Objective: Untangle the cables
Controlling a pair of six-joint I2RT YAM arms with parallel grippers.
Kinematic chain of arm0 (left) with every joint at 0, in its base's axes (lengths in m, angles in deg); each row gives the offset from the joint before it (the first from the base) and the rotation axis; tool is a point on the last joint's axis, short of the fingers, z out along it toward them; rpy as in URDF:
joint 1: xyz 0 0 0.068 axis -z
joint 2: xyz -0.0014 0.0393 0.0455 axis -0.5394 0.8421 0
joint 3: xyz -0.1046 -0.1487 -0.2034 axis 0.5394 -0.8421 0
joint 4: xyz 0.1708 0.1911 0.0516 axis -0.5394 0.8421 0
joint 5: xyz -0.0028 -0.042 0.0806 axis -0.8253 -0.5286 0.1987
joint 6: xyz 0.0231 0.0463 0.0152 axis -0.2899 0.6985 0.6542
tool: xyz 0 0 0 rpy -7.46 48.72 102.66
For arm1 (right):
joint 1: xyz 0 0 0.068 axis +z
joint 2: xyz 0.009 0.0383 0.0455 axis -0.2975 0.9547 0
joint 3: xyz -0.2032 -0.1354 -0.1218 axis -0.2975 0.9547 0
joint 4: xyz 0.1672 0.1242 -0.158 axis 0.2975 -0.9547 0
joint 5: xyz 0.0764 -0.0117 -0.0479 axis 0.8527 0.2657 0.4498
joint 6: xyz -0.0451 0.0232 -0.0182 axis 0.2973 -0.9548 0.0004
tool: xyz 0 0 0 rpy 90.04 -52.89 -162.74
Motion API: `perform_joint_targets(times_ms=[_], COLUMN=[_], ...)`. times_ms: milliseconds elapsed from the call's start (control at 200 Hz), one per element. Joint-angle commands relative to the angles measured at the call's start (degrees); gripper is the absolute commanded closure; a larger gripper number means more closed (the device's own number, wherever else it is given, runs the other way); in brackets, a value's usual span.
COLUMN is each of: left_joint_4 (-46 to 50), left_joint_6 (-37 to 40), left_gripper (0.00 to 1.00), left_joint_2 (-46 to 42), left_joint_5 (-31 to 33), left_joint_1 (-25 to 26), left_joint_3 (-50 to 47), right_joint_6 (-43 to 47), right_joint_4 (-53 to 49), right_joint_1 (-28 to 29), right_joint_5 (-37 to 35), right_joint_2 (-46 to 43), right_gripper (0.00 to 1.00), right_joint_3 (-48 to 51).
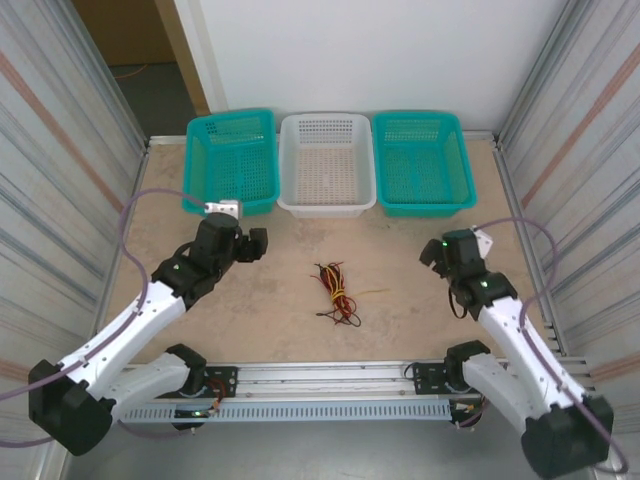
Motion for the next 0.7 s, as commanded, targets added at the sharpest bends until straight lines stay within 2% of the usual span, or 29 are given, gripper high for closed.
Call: perform_joint_targets(times_ms=[0, 45, 95, 190, 281, 366, 436, 596, 696], left_joint_4=[8.37, 10.30, 11.40, 10.94, 10.07, 8.50, 7.19, 8.54, 7.46], left_joint_6=[-7.46, -8.68, -10.20, -9.94, -5.64, -3.36, -2.94, -6.40, -6.14], left_gripper=[0.13, 0.12, 0.15, 0.19, 0.17, 0.17, 0.18, 0.22, 0.22], left_joint_2=[0.13, 1.29, 3.56, 9.86, 18.14, 26.43, 30.57, 35.51, 36.21], left_joint_5=[-3.76, -6.73, -13.11, -22.82, -21.60, -24.06, -21.28, -20.36, -19.85], left_joint_1=[-0.62, -3.35, -8.40, -15.88, -17.30, -18.80, -18.99, -21.44, -23.15], left_joint_3=[3.55, 5.56, 8.45, 16.09, 25.11, 31.44, 32.96, 32.35, 30.40], right_joint_6=[-2.02, -2.20, -3.10, -3.68, -4.10, -3.54, -1.52, -0.92, 0.64], right_joint_4=[-12.73, -15.07, -17.01, -16.49, -15.62, -13.70, -10.63, -9.33, -7.53], right_joint_1=[9.40, 13.70, 17.39, 20.27, 21.56, 24.85, 27.14, 24.33, 24.38], right_joint_5=[-2.46, -3.49, -4.69, -3.33, -2.63, -7.42, -9.45, 1.07, 3.83], right_joint_2=[7.83, 12.40, 16.29, 20.88, 23.95, 25.28, 24.54, 24.11, 23.93], right_gripper=[0.01, 0.01, 0.01, 0.01, 0.01, 0.01, 0.01, 0.01, 0.00], right_joint_3=[-9.57, -13.12, -16.84, -22.71, -27.68, -29.49, -28.37, -27.85, -26.83])
